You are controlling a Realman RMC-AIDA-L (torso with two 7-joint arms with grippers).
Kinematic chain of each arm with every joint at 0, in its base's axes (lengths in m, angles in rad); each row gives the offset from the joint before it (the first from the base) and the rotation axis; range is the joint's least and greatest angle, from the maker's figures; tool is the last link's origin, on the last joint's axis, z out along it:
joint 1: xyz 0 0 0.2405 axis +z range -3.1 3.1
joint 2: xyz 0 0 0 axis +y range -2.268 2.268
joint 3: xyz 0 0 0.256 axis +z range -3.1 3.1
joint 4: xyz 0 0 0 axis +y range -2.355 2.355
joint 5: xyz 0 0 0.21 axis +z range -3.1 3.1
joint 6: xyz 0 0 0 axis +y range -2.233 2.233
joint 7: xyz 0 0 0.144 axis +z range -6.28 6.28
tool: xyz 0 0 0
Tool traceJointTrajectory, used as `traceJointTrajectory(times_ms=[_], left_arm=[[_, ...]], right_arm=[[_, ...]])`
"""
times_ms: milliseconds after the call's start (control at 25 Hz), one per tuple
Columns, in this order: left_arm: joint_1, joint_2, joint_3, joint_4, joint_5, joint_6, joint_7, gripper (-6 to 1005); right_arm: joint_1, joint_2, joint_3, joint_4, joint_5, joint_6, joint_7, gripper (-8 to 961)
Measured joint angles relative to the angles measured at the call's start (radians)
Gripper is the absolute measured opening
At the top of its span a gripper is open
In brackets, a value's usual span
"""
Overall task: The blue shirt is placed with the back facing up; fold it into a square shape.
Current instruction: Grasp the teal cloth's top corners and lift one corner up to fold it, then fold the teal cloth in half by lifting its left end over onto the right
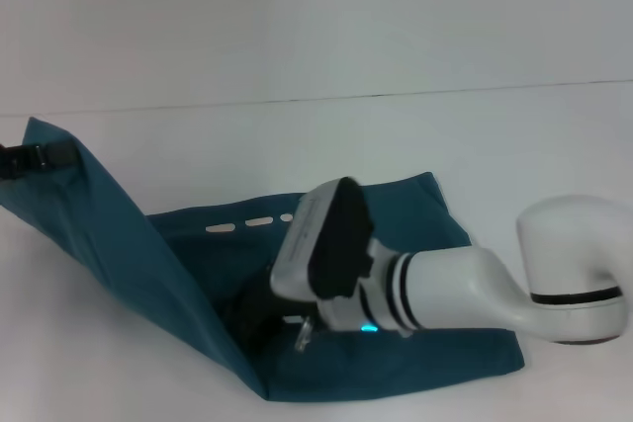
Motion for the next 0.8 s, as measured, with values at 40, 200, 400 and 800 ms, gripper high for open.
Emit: traceJointTrajectory(times_ms=[40, 200, 400, 800], left_arm=[[0.000, 0.000, 0.000, 0.000, -0.003, 0.005, 0.003, 7], [-0.005, -0.004, 0.001, 0.000, -0.026, 0.037, 0.017, 8], [-0.019, -0.012, 0.040, 0.000, -0.090, 0.090, 0.022, 9], [-0.175, -0.143, 0.261, -0.053, -0.250, 0.019, 0.045, 24]], right_arm=[[-0.011, -0.002, 0.021, -0.005, -0.001, 0.002, -0.007, 2], [-0.083, -0.010, 0.160, -0.035, 0.001, -0.010, -0.074, 3], [-0.185, -0.026, 0.359, -0.144, 0.004, -0.137, -0.092, 3], [-0.274, -0.044, 0.443, -0.478, 0.008, -0.426, 0.113, 2]])
